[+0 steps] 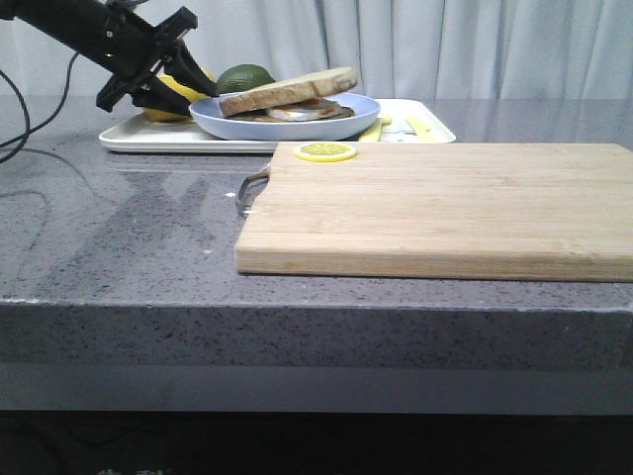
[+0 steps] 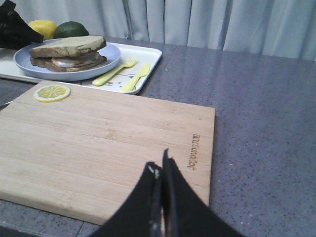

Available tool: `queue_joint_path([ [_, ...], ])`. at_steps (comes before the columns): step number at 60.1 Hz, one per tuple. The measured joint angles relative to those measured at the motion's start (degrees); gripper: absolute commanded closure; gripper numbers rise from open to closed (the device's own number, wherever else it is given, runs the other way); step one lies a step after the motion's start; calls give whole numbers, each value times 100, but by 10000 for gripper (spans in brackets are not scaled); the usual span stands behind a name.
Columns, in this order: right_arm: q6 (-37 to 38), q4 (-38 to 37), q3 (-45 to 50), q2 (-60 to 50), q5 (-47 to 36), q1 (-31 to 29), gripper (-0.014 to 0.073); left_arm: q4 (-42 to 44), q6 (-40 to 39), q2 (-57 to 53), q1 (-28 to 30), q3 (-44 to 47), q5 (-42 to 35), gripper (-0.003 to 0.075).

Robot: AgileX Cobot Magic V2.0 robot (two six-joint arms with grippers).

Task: Place bread and move sandwich to tray
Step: 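Lift the plate with the left gripper and carry it onto the white tray, then release the plate and raise the left gripper away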

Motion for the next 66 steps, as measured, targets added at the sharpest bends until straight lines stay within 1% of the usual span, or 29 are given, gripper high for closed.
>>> queue_joint_path([
  [3,0,0,0,0,0,0,670,0,0,0,44,-153,129,459],
  [7,0,0,0,0,0,0,670,0,0,0,93,-483,319,547],
  [10,0,0,0,0,0,0,670,0,0,-11,118,-833,447,631],
  [11,0,0,0,0,0,0,670,0,0,-23,121,-922,482,671],
  [13,0,0,0,0,0,0,670,0,0,-38,132,-1122,538,724],
  [14,0,0,0,0,0,0,670,0,0,-51,143,-1181,555,737],
  [23,0,0,0,0,11,0,670,21,0,-192,122,-1370,734,739],
  [30,0,0,0,0,24,0,670,362,0,-280,111,-1370,818,739],
  [39,0,0,0,0,61,0,670,1122,-38,-571,69,-1370,842,739],
  [53,0,0,0,0,175,0,670,2748,-349,-1411,-174,-1343,889,739],
  [59,0,0,0,0,280,0,670,2904,-347,-1965,-199,-817,889,739],
  [66,0,10,0,0,300,0,670,3187,-347,-2647,-199,392,889,739],
])
